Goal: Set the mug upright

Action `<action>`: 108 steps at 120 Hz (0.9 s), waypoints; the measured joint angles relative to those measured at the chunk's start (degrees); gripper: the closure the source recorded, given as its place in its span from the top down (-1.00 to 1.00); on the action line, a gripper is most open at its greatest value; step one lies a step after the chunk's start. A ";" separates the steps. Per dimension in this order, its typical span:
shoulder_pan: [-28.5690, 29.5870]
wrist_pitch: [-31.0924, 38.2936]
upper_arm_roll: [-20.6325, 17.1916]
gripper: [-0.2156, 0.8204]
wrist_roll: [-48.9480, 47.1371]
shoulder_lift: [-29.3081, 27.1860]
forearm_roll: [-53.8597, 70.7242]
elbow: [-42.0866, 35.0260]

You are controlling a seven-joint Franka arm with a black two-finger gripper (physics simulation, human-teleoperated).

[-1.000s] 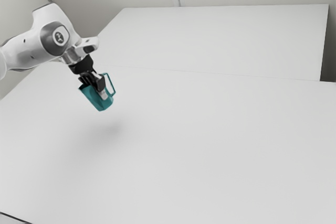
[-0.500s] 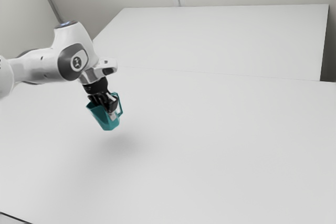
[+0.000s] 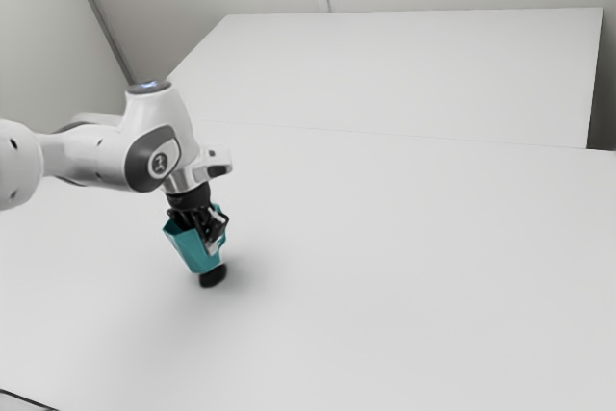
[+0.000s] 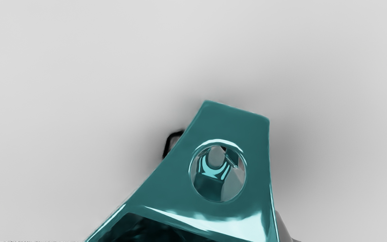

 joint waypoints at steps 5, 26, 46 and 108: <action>-0.09 0.62 -0.09 -0.93 -0.84 0.01 0.15 -0.67; 0.09 2.69 -0.35 -0.93 -4.18 0.20 1.62 -2.37; -0.07 3.97 -0.69 -0.93 -7.04 0.83 2.61 -3.24; 0.05 5.21 -3.00 0.24 -11.58 -0.79 1.82 -2.45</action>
